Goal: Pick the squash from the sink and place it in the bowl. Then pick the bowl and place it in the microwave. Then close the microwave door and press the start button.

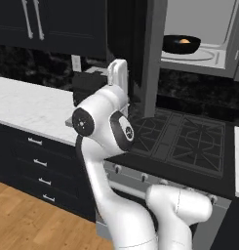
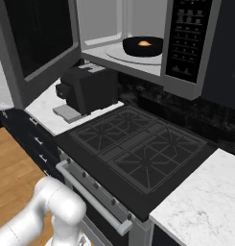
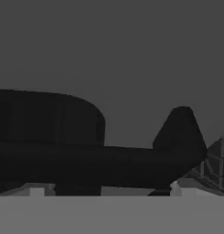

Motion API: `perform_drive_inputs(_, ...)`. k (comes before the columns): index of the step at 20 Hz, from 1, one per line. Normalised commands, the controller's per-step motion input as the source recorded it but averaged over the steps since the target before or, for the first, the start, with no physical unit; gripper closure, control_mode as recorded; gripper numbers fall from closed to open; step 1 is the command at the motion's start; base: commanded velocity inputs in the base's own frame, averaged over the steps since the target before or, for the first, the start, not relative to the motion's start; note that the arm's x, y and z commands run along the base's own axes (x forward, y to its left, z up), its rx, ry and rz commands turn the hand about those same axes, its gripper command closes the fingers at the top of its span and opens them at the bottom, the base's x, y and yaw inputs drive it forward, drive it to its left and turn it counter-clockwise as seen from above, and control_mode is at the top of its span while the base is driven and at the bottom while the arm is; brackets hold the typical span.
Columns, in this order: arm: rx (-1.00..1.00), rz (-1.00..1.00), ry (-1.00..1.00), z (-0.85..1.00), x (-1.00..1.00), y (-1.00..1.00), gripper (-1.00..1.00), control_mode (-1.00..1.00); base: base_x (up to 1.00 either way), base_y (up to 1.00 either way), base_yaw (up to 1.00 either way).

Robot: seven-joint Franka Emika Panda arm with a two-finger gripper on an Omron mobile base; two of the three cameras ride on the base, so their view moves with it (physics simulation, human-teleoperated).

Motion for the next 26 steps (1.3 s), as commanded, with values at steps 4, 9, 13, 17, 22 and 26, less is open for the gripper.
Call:
perform_drive_inputs(4, 0.31, 0.0, 0.01, 0.16, 0.07, -0.86, -1.0, -1.0, 0.0, 0.0, 0.0)
perform_drive_inputs(9, 0.21, -0.01, 0.03, 0.02, 0.35, -0.71, -1.0, -1.0, 0.0, 0.0, 0.0)
perform_drive_inputs(13, 0.16, -0.05, 0.01, 0.04, 0.54, -0.64, -1.0, -1.0, 0.0, 0.0, 0.0)
perform_drive_inputs(17, 0.13, -0.08, 0.03, 0.0, 0.68, -0.52, -1.0, -1.0, 0.0, 0.0, 0.0)
perform_drive_inputs(22, 0.03, -0.15, 0.01, 0.0, 0.9, -0.32, -1.0, -1.0, 0.0, 0.0, 0.0)
perform_drive_inputs(26, 0.01, -0.21, 0.01, 0.0, 0.91, -0.27, -1.0, -1.0, 0.0, 0.0, 0.0)
